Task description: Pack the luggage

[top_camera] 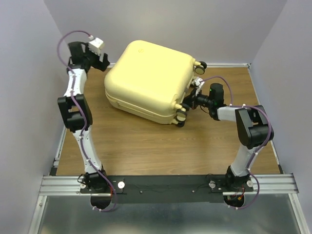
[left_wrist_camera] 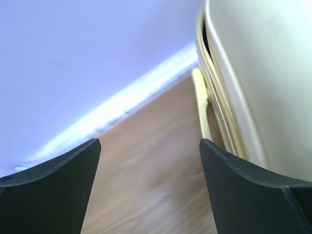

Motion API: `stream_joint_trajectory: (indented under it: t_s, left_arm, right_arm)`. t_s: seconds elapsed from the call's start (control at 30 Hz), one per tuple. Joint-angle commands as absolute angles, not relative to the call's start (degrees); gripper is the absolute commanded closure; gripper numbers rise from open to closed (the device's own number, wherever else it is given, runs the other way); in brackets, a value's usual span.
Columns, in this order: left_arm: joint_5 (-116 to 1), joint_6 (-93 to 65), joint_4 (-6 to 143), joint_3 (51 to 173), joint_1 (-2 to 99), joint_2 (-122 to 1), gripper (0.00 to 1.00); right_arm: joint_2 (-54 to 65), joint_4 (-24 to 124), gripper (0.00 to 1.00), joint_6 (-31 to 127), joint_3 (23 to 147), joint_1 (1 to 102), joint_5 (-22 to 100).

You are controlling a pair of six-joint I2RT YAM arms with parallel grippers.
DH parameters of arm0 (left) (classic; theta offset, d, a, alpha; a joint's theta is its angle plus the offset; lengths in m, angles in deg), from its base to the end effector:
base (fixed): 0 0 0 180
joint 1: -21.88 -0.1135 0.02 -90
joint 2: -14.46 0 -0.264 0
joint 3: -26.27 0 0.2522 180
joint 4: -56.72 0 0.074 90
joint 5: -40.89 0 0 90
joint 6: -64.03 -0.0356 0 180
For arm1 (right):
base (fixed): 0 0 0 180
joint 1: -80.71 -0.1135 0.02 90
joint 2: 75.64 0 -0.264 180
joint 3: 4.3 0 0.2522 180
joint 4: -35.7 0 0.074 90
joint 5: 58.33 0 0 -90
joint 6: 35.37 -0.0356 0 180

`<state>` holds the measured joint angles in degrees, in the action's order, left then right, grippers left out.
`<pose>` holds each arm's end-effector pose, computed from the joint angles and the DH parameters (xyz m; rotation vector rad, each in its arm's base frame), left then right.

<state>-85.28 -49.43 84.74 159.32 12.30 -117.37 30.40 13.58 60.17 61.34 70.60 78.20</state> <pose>0.5359 0.0691 0.2693 0.6131 1.8538 -0.2645 0.3681 0.0919 0.1729 -0.7909 1.6893 0.8166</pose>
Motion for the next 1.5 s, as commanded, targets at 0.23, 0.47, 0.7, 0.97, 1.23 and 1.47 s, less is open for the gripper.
stream_joint_trajectory:
  t_s: [0.23,0.47,0.7,0.97,1.23,1.47]
  left_arm:
    - [-107.23,-91.72,106.80,152.62,13.78,-90.40,0.07]
    - [-96.06,-130.92,134.73,133.24,26.88,-70.94,0.07]
    - [-87.70,-139.27,134.82,116.77,38.75,-59.45,0.02]
    - [-87.97,-134.43,134.64,120.54,49.38,-65.41,0.02]
    - [-84.36,-126.96,134.73,129.93,55.80,-76.05,0.02]
    - [-77.69,-116.25,134.82,135.39,59.14,-85.36,0.39]
  right_arm:
    - [26.67,9.47,0.99,51.64,63.25,56.38,67.12]
    - [25.09,9.91,0.99,49.88,62.11,53.73,55.68]
    - [22.98,10.88,0.99,49.53,60.35,50.92,47.85]
    - [21.84,11.41,0.99,50.76,59.82,49.07,45.39]
    - [21.66,11.49,0.99,52.34,59.82,48.98,42.14]
    - [21.48,11.41,0.99,52.34,59.56,49.16,35.47]
